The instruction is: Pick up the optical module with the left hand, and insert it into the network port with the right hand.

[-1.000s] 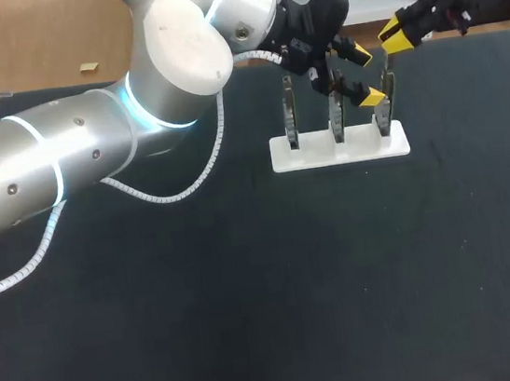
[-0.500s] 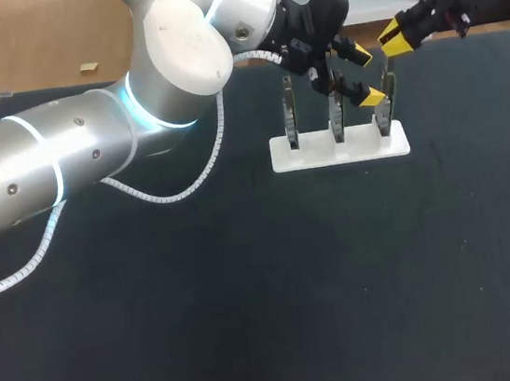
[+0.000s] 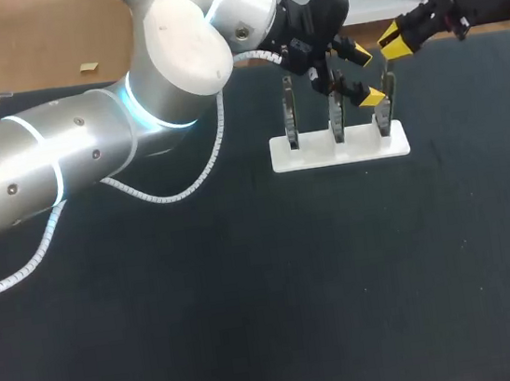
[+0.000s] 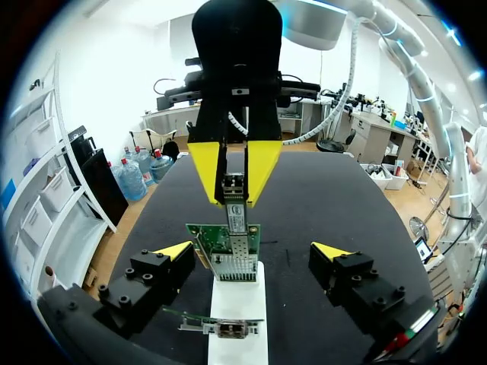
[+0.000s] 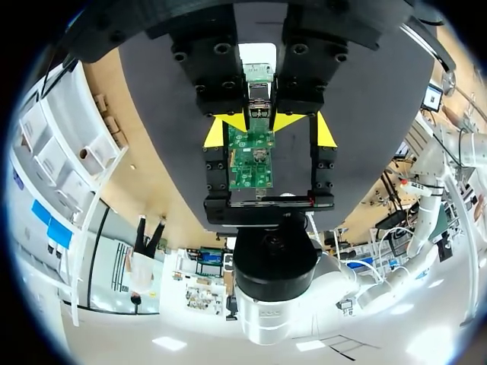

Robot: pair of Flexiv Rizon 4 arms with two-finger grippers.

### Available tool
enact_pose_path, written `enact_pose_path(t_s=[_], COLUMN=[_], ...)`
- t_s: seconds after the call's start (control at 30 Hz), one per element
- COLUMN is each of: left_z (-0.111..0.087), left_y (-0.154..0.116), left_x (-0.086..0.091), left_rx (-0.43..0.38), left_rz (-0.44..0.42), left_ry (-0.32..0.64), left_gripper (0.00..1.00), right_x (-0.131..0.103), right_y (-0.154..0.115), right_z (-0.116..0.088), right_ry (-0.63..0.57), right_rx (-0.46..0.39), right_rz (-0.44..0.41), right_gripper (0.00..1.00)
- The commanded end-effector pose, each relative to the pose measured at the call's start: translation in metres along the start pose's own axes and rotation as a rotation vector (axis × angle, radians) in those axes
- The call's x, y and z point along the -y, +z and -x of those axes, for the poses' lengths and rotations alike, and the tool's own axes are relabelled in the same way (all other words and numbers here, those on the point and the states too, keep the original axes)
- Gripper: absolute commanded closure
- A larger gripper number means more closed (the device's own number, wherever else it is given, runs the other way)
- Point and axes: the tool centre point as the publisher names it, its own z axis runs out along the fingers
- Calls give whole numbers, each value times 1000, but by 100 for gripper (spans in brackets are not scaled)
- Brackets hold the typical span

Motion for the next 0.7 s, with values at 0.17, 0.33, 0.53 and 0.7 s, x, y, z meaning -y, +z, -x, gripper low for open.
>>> enact_pose_path(t_s=[0.17, 0.33, 0.53, 0.7], left_z=[1, 1, 1, 1], left_y=[1, 1, 1, 1], left_x=[-2, -2, -2, -2], left_rx=[-6, -6, -6, -6], left_rz=[-3, -3, -3, -3], left_ry=[-2, -2, -2, -2], left_gripper=[0, 0, 0, 0], right_x=[1, 2, 2, 5], right_y=[2, 2, -1, -8], right_z=[-3, -4, -1, 4], right_ry=[8, 14, 18, 40], right_rx=[-3, -5, 8, 60], right_rz=[7, 1, 2, 10], right_gripper=[100, 60, 0, 0])
